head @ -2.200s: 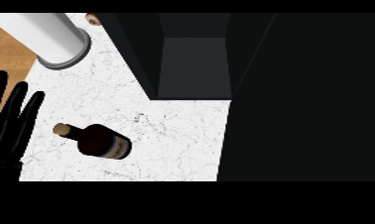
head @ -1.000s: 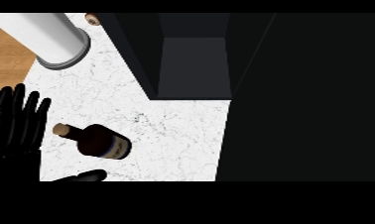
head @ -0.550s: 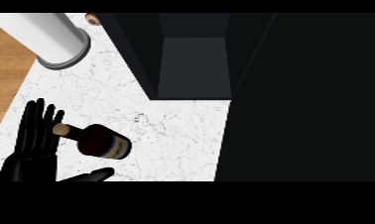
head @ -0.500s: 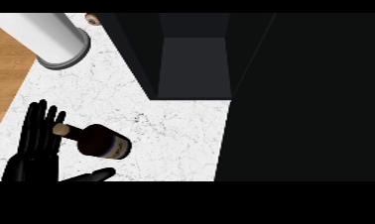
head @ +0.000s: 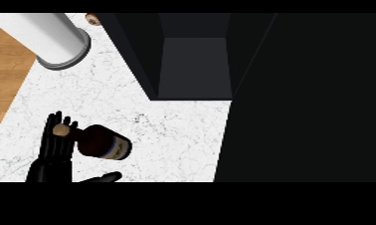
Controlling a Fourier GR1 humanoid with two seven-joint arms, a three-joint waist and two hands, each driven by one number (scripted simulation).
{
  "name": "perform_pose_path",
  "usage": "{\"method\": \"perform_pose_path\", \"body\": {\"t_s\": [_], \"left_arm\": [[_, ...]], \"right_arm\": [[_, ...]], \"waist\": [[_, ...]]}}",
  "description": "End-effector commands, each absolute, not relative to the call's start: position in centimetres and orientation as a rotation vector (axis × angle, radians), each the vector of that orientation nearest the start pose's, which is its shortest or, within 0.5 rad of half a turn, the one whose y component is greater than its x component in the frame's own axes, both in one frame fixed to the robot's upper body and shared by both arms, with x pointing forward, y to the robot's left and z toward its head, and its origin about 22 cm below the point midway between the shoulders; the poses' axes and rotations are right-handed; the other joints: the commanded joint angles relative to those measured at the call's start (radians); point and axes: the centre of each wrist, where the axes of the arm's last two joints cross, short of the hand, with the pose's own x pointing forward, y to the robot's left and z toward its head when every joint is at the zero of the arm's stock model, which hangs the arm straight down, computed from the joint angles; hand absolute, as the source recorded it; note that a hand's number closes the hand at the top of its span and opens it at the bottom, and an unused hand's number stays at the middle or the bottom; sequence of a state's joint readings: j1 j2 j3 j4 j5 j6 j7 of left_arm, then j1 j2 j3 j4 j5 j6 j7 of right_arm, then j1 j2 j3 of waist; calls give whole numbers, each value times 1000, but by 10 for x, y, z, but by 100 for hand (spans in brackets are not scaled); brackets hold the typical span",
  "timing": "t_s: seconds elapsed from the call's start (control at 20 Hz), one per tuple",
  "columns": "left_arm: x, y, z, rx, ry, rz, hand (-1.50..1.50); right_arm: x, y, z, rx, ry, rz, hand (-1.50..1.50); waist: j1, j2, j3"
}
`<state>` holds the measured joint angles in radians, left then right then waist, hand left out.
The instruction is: Pick up the wine, place it into the cabinet and close the cabinet
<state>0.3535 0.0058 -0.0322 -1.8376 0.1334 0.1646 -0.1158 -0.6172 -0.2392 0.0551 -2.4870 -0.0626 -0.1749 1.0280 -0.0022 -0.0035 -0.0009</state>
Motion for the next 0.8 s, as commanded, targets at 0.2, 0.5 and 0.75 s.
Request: {"method": "perform_pose_path", "body": {"t_s": [0.2,0.5,0.75], "left_arm": [[151,257,-48,146,-1568,338,-150],[146,275,-74,138,-1566,348,-150],[161,281,-88,107,-1550,392,-150]], "right_arm": [[128,-191,298,194,-1999,274,-150],[113,-204,288,187,-2002,300,-150],[125,-200,291,191,-2001,285,-150]], "waist": [[-2,-1,-1],[-6,-1,0],[-3,1,0]]}}
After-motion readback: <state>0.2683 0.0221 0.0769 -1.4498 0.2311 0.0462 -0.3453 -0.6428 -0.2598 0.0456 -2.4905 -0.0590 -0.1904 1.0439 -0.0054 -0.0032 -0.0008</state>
